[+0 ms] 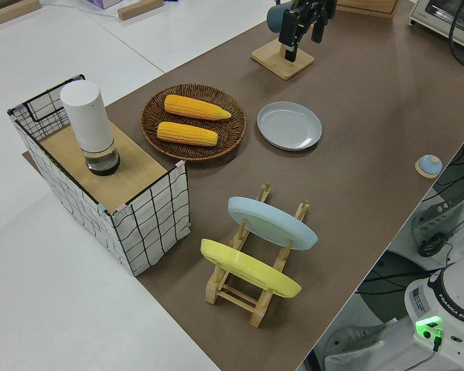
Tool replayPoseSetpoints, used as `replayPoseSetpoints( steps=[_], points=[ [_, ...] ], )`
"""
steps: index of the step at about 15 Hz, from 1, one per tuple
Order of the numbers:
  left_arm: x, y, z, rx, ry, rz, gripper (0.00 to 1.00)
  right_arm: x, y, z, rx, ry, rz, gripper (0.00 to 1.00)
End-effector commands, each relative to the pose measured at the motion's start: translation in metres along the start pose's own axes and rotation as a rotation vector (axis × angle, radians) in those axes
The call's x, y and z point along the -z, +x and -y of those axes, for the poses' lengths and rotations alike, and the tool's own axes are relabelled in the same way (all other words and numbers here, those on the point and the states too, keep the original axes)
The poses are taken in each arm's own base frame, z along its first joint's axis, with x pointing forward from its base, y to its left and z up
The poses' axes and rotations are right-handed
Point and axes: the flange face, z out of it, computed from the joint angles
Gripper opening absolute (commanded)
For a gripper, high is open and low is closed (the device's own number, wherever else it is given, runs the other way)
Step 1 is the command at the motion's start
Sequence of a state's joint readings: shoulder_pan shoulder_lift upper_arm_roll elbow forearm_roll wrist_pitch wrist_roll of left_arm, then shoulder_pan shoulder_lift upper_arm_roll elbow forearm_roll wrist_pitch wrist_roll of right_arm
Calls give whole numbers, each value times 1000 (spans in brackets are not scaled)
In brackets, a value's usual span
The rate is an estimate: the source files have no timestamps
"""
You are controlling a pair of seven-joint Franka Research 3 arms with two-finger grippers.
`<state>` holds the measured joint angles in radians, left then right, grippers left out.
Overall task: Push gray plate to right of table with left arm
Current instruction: 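Move the left gripper toward the gray plate's edge nearest the basket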
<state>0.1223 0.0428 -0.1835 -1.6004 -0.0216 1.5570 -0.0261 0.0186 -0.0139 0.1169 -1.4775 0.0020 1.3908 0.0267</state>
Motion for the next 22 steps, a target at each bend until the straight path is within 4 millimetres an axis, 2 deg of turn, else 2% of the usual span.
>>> replayPoseSetpoints(
  steps=[1,4,8,13,18,22],
  points=[
    [-12,-4,9,3,-7,40,995,4,-3,-1,-4,10,4,983],
    [-12,-4,12,3,-8,41,995,4,-3,-1,-4,10,4,983],
    [-13,-5,6,-9,-7,47,995,4,-3,-2,-6,10,4,983],
    [-24,-8,10,1,-6,65,995,4,-3,-1,-4,10,4,983],
    [-51,-22,11,18,-9,52,993,4,-3,-1,-4,10,4,983],
    [-75,-21,19,54,-41,32,993,4,-3,-2,-7,10,4,983]
  ],
)
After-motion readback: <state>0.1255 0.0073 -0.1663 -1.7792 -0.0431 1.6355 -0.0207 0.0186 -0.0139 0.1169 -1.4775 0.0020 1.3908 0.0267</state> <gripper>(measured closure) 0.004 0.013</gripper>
